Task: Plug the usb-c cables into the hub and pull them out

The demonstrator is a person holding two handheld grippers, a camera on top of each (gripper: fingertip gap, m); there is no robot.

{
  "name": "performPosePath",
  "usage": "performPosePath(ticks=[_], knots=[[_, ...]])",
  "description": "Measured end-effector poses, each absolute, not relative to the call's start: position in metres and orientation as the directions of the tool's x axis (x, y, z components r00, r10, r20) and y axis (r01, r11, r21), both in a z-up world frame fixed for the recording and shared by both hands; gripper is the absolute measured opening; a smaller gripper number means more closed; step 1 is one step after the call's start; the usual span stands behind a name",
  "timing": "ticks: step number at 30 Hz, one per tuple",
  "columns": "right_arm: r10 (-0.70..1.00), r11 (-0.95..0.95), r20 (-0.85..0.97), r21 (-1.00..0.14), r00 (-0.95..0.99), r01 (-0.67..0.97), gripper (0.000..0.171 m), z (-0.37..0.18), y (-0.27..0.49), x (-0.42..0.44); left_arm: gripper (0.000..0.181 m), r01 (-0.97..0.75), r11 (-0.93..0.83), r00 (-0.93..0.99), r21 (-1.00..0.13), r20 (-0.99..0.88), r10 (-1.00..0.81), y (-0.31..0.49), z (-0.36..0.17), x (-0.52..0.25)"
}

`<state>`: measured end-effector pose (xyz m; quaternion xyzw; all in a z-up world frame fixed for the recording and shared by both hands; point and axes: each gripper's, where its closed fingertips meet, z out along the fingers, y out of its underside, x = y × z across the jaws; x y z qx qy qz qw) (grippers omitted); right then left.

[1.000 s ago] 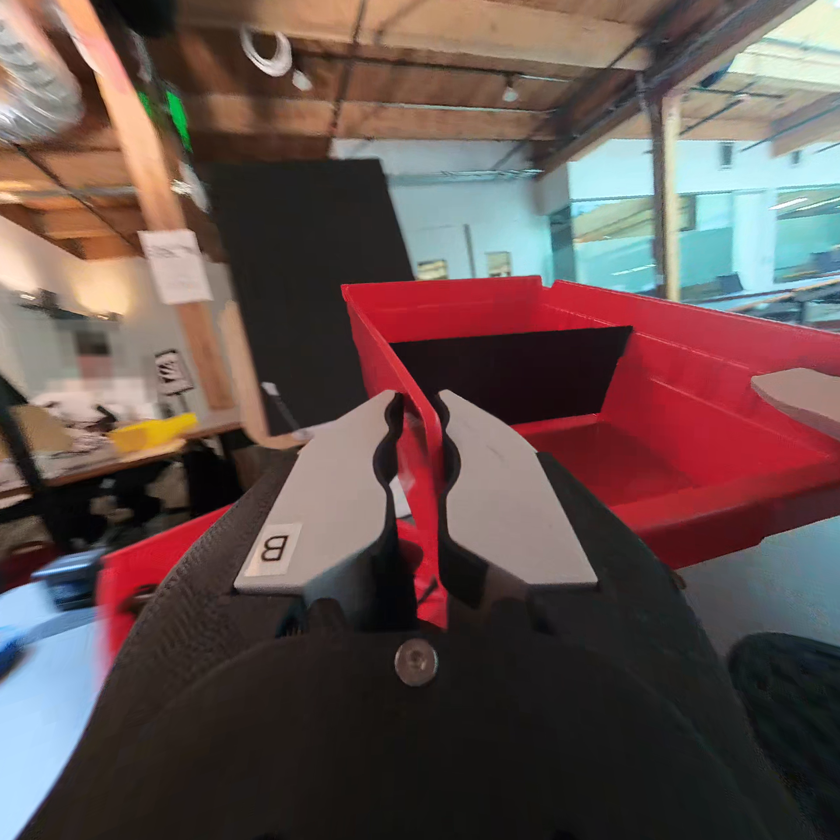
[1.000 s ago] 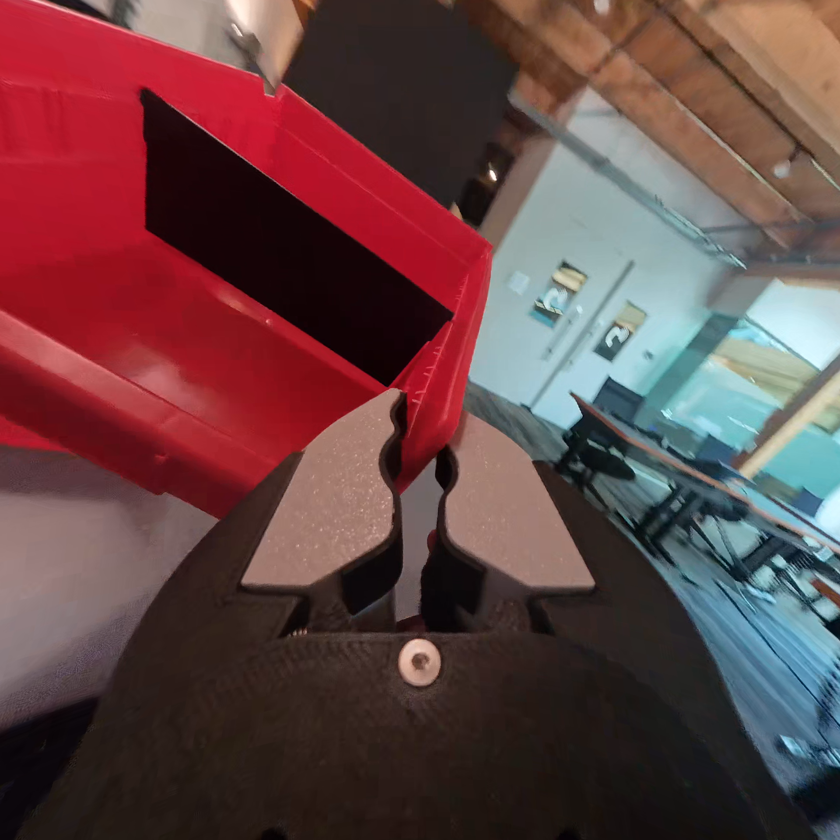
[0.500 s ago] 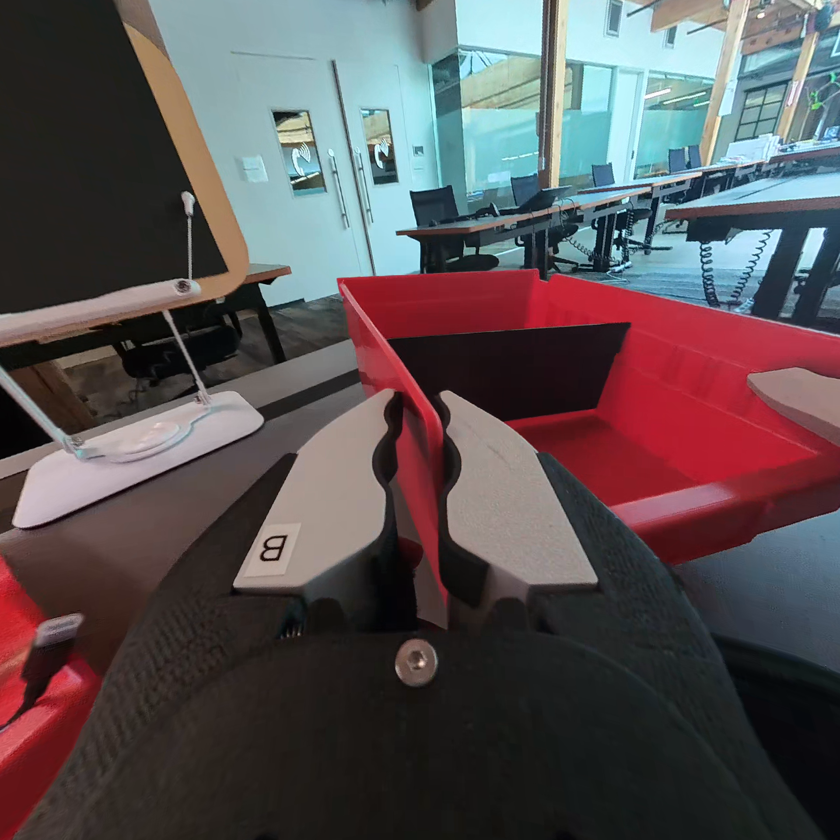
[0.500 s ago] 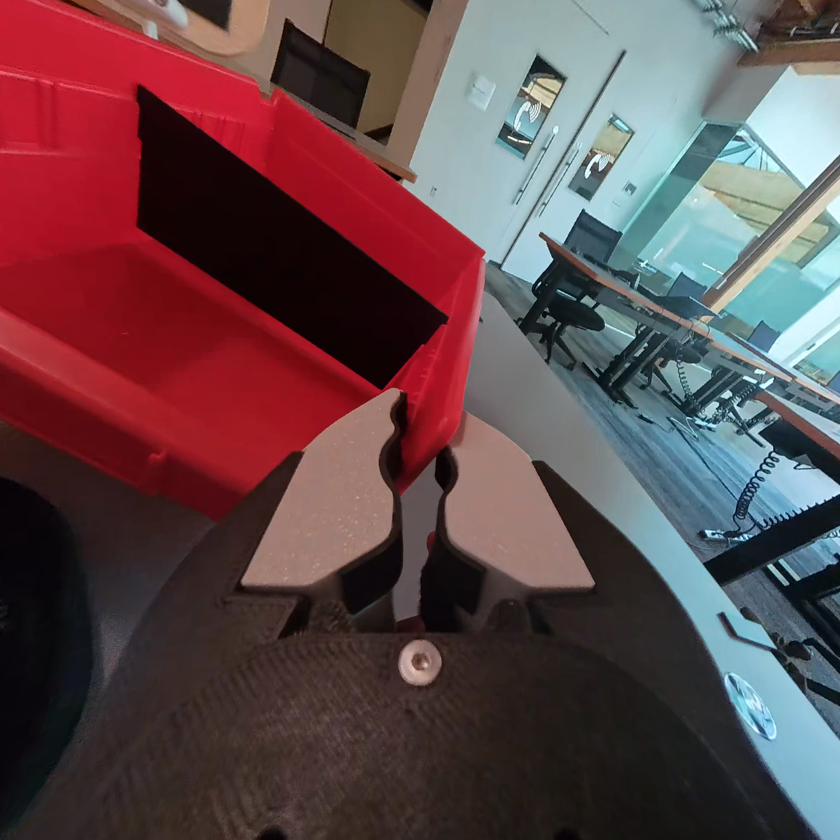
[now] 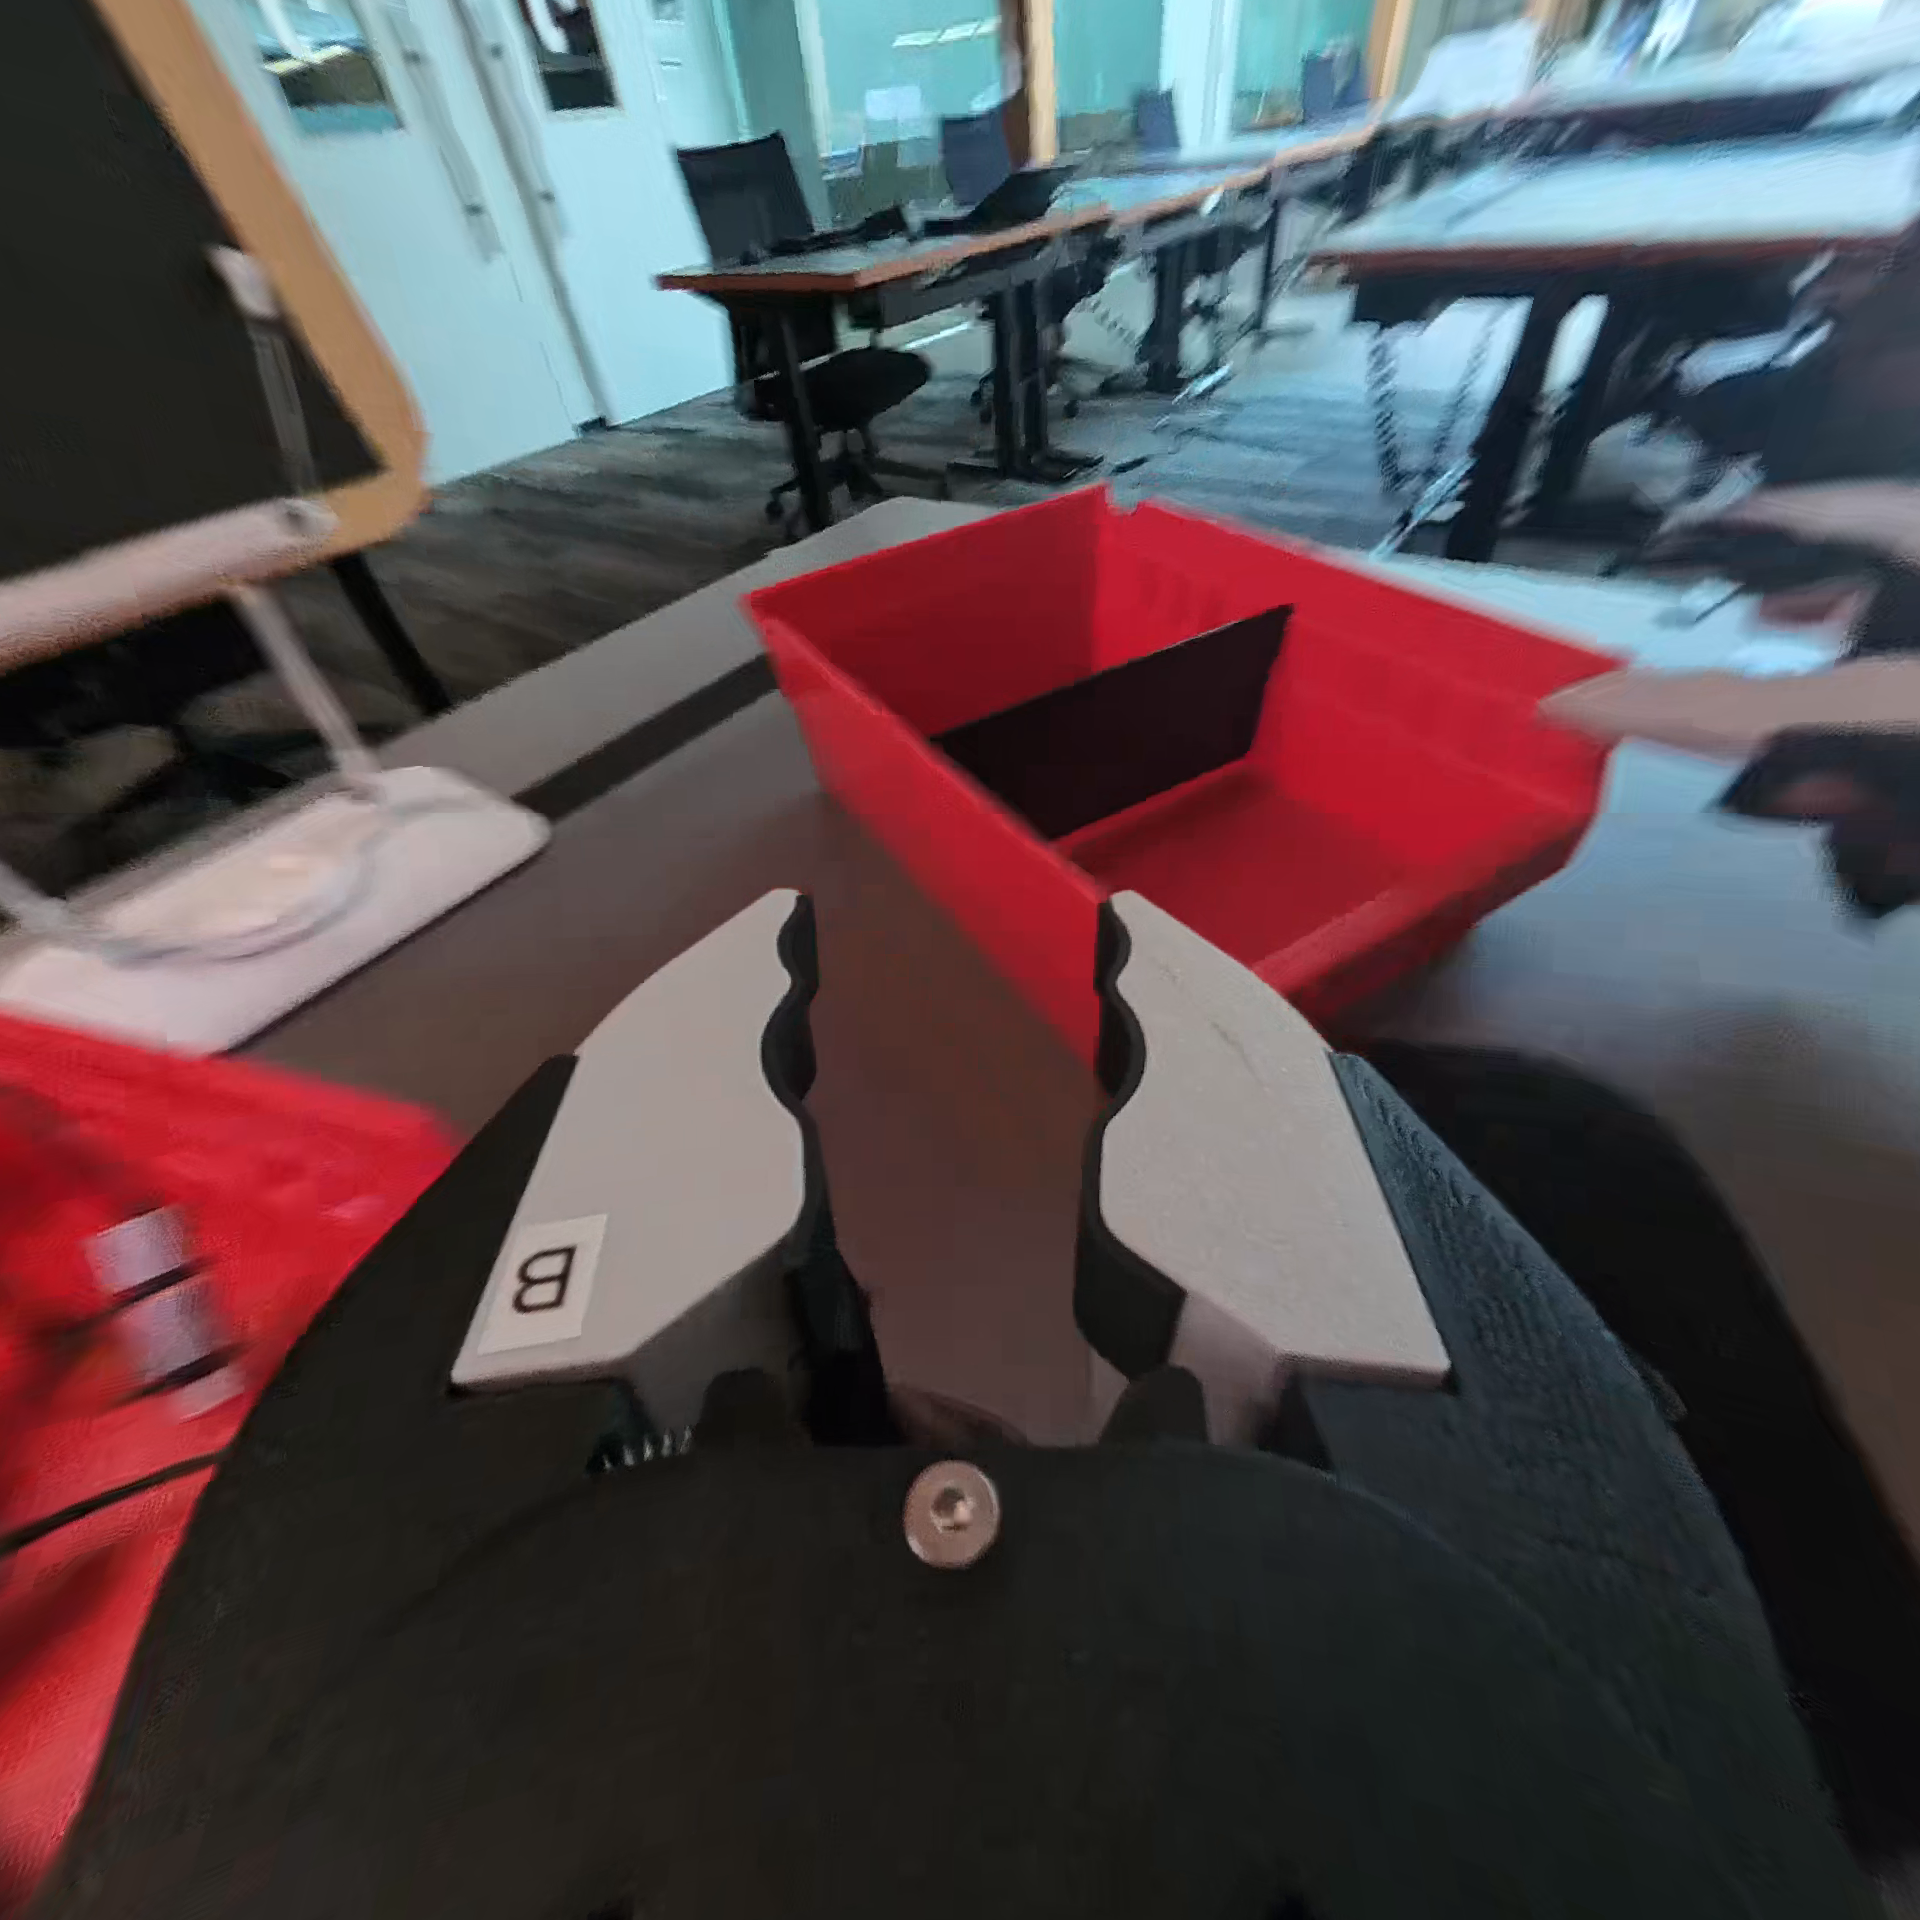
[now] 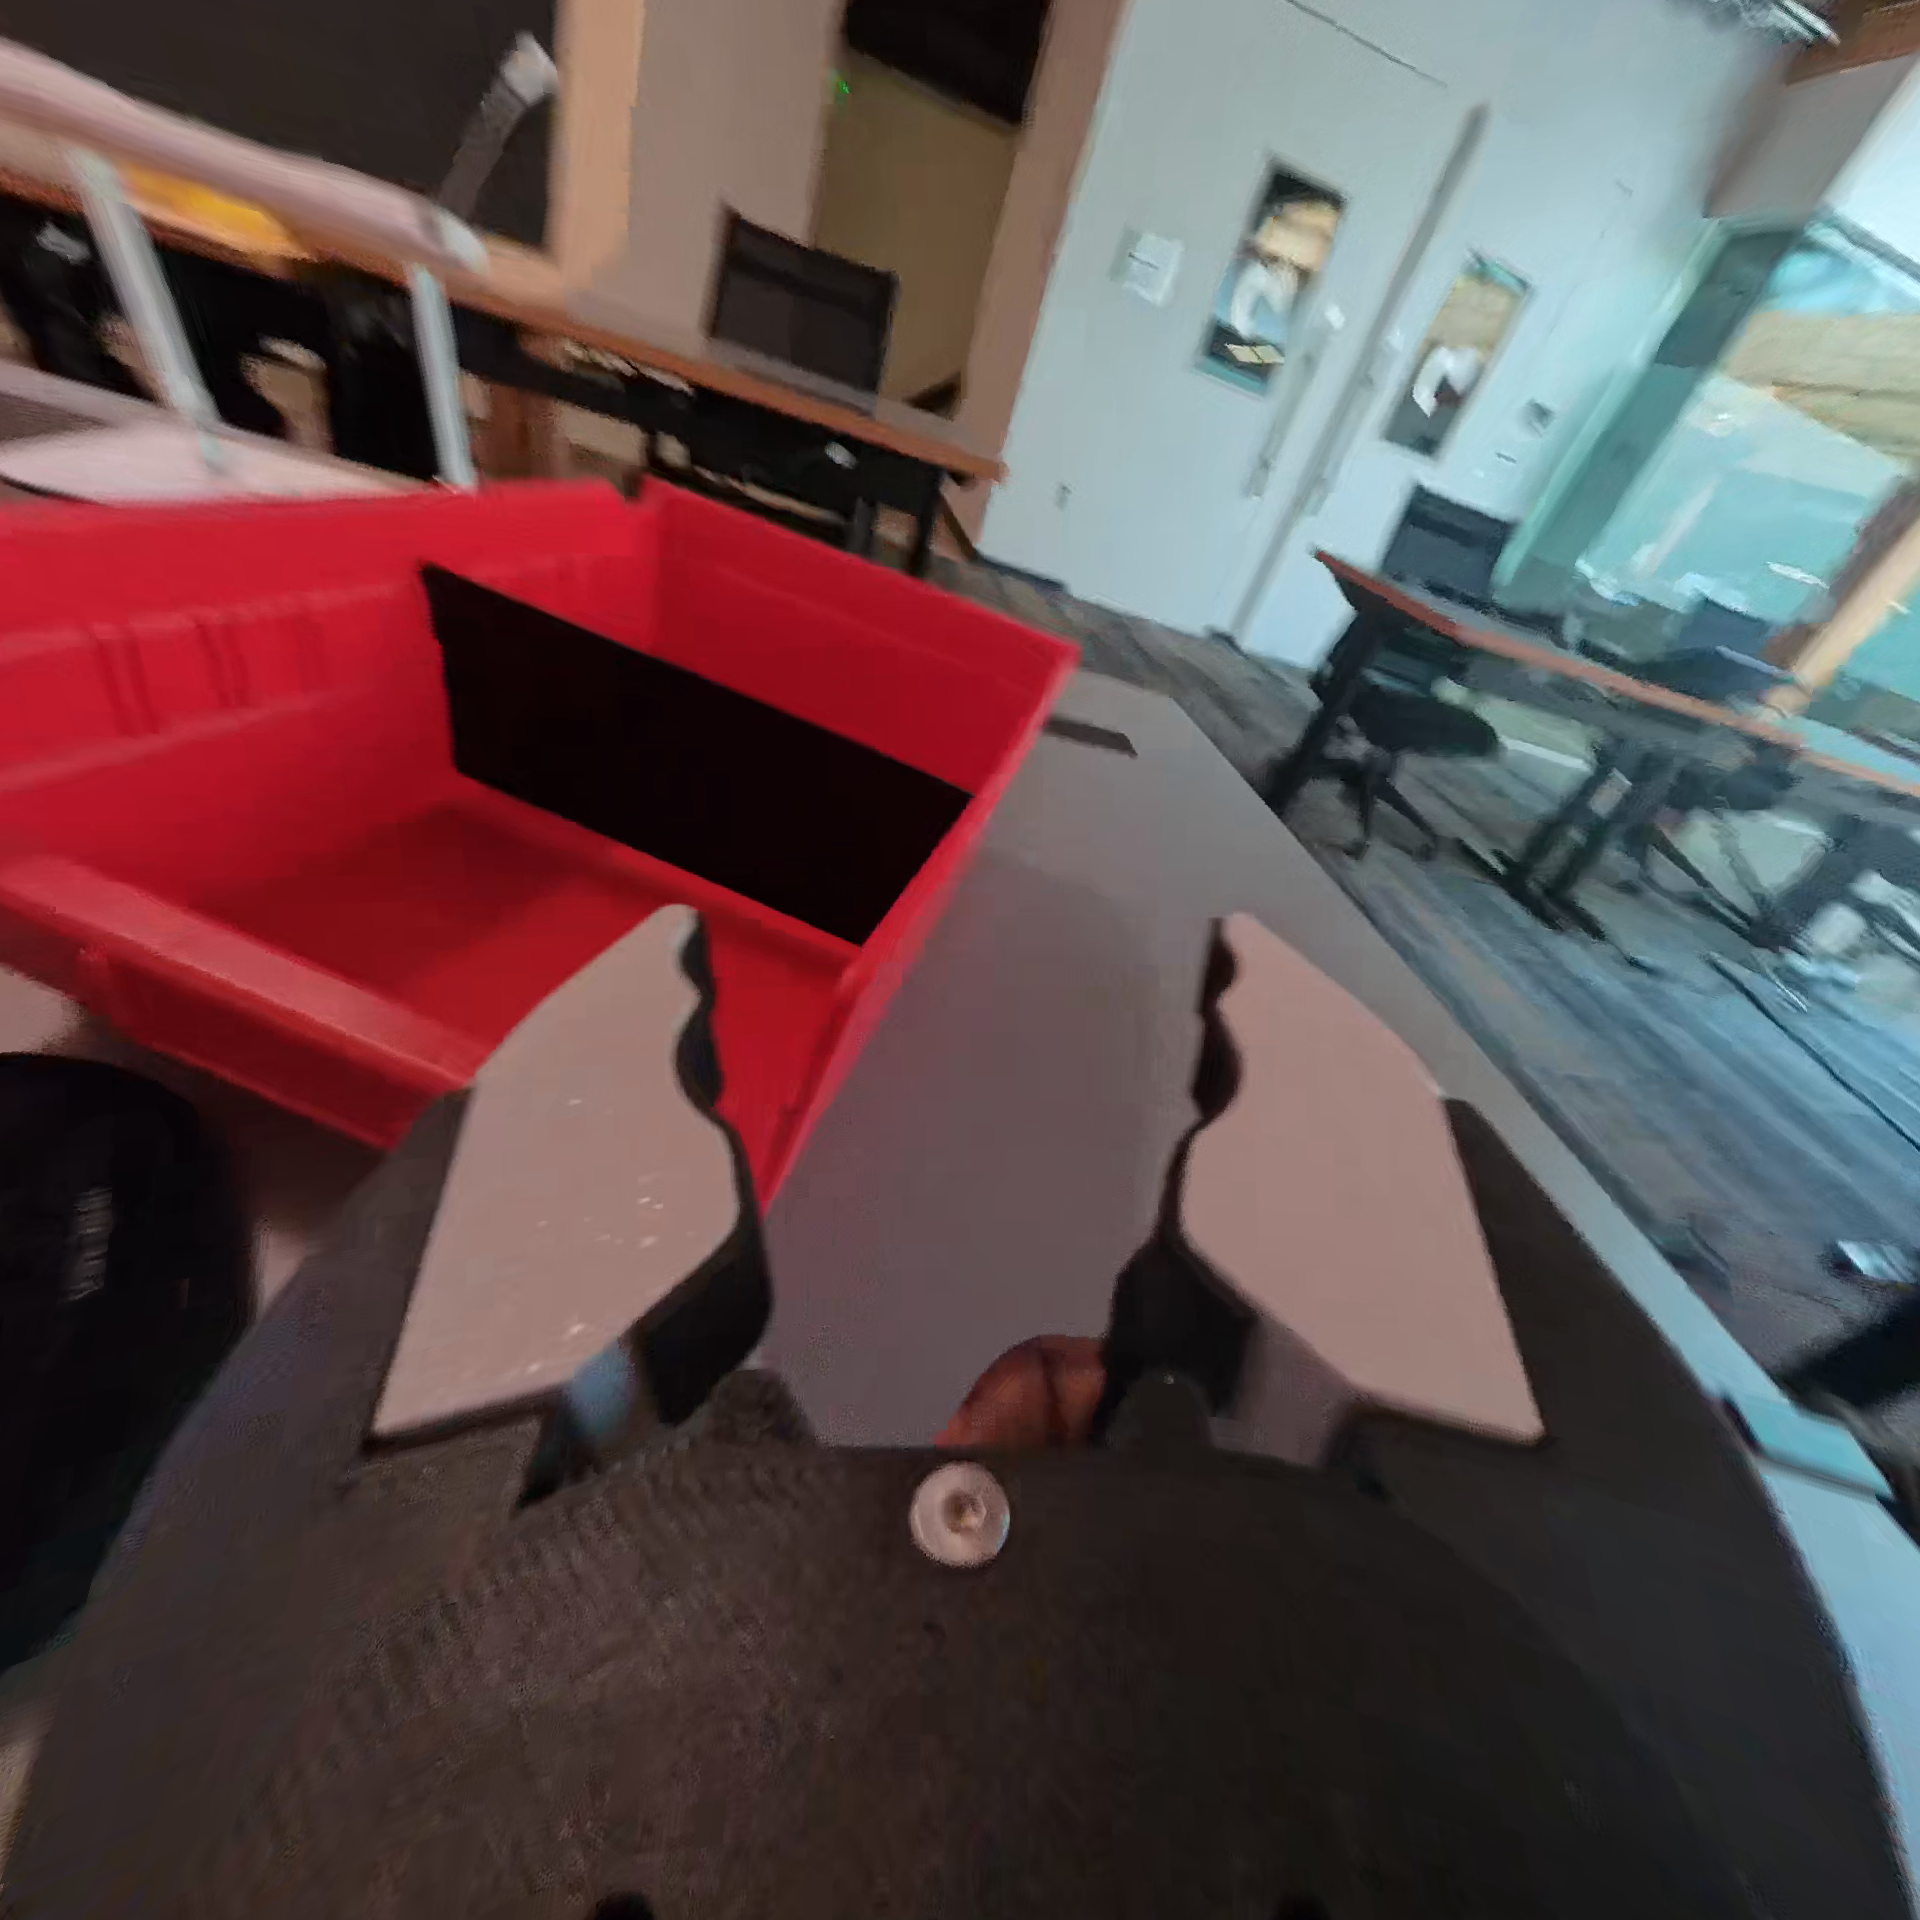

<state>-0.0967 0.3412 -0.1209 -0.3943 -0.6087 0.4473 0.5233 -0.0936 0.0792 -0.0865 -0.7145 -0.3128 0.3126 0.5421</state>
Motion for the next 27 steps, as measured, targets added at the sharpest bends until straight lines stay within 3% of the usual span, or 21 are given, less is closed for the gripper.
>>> performPosePath(ticks=[1,5,8,12,16,18,27], knots=[[0.938,0.292,0.291,-0.956,-0.188,-0.027,0.099,-0.111,0.336,-0.089,0.052,0.098,-0.287,0.567,-0.953,-0.183,0.803,0.055,-0.084,-0.087],[0.766,0.403,0.355,-0.915,-0.536,-0.03,0.07,-0.103,0.264,-0.056,0.051,0.216,-0.504,0.502,-0.837,-0.347,0.792,-0.027,-0.11,-0.069],[0.587,0.538,0.349,-0.843,-0.73,0.029,0.067,-0.133,0.207,-0.05,0.05,0.342,-0.573,0.539,-0.745,-0.344,0.769,-0.054,-0.145,-0.07],[0.533,0.665,0.375,-0.739,-0.759,0.102,0.063,-0.171,0.189,-0.08,0.043,0.389,-0.655,0.508,-0.648,-0.443,0.739,-0.076,-0.173,-0.088],[0.487,0.766,0.433,-0.63,-0.758,0.132,0.048,-0.194,0.191,-0.099,0.034,0.464,-0.726,0.504,-0.507,-0.523,0.687,-0.105,-0.201,-0.101],[0.472,0.778,0.426,-0.613,-0.772,0.138,0.03,-0.196,0.192,-0.098,0.034,0.46,-0.746,0.53,-0.481,-0.526,0.666,-0.112,-0.204,-0.098],[0.558,0.769,0.439,-0.593,-0.704,0.239,0.032,-0.196,0.264,-0.099,0.037,0.512,-0.746,0.567,-0.426,-0.485,0.666,-0.183,-0.204,-0.044]])
